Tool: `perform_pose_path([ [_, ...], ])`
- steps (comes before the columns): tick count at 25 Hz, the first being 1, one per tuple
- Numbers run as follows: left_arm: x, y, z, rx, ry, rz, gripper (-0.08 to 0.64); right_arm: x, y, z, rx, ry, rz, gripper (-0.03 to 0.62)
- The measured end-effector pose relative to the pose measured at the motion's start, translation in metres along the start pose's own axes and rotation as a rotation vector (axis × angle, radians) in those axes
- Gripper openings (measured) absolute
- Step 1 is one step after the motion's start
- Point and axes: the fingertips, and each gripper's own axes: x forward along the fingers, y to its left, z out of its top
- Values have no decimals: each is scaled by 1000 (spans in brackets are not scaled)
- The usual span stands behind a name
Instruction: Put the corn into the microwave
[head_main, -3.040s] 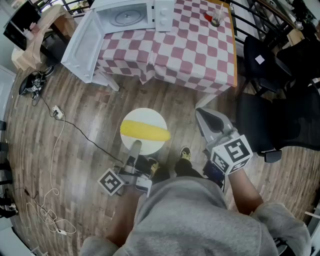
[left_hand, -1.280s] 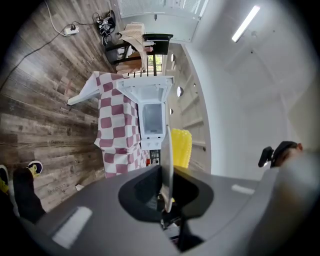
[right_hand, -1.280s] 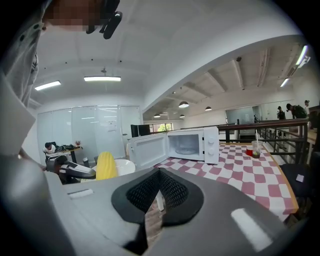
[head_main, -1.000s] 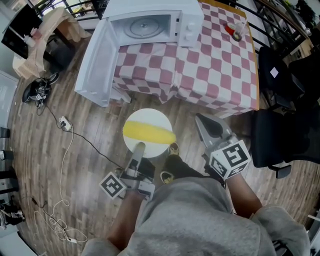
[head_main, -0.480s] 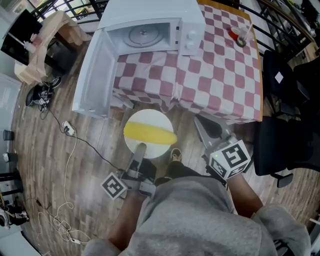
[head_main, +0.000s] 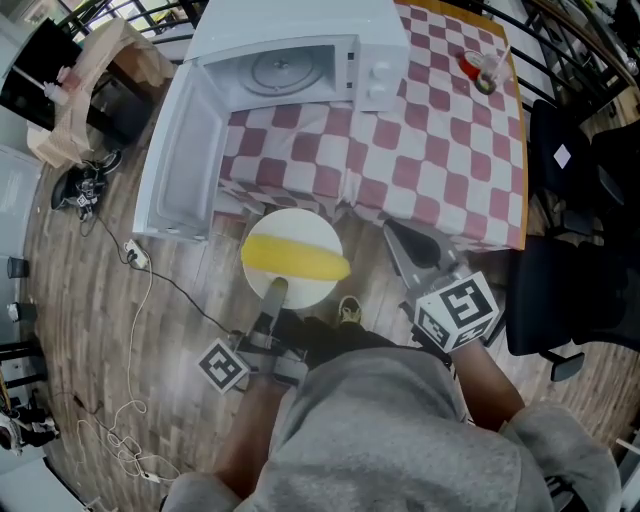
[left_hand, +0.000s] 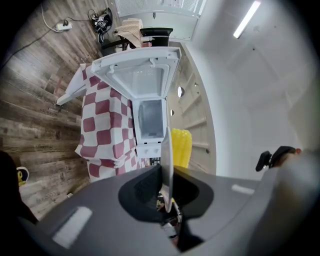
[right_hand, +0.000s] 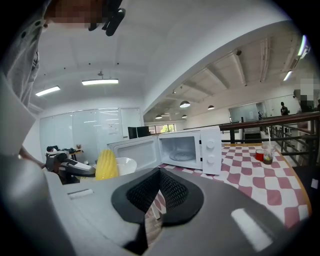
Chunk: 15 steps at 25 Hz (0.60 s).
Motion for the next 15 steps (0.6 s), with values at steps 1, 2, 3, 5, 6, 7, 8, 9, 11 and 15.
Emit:
perform_pose_path([
  [1, 1, 0, 0, -4, -2, 0, 28, 0, -2, -1, 3, 0, -2, -2],
  [2, 3, 0, -1, -8, -5, -1, 28, -1, -4, -1, 6, 0, -3, -2],
  [3, 4, 0, -2, -12, -6, 0, 29, -2, -6, -2, 8, 1, -5, -2],
  [5, 6, -1, -3, -7, -6, 0, 28, -2, -10, -3, 11, 2, -8, -2],
  [6, 8, -1, -3, -3, -5, 0, 29, -2, -11, -3, 13, 2, -9, -2],
  [7, 8, -2, -3, -1, -5, 0, 29, -2, -12, -3, 16, 1, -9, -2],
  [8, 9, -2, -3, -1, -5, -1, 29, -2, -12, -3, 18, 1, -8, -2],
  [9, 9, -3, -3, -3, -7, -2, 29, -1, -12, -2, 18, 0, -7, -2],
  [11, 9, -4, -2, -3, -12, -1, 29, 0, -11, -1, 16, -3, -1, -2],
  [15, 10, -5, -2, 6, -14, 0, 29, 2, -10, -3, 22, -6, 14, -2],
])
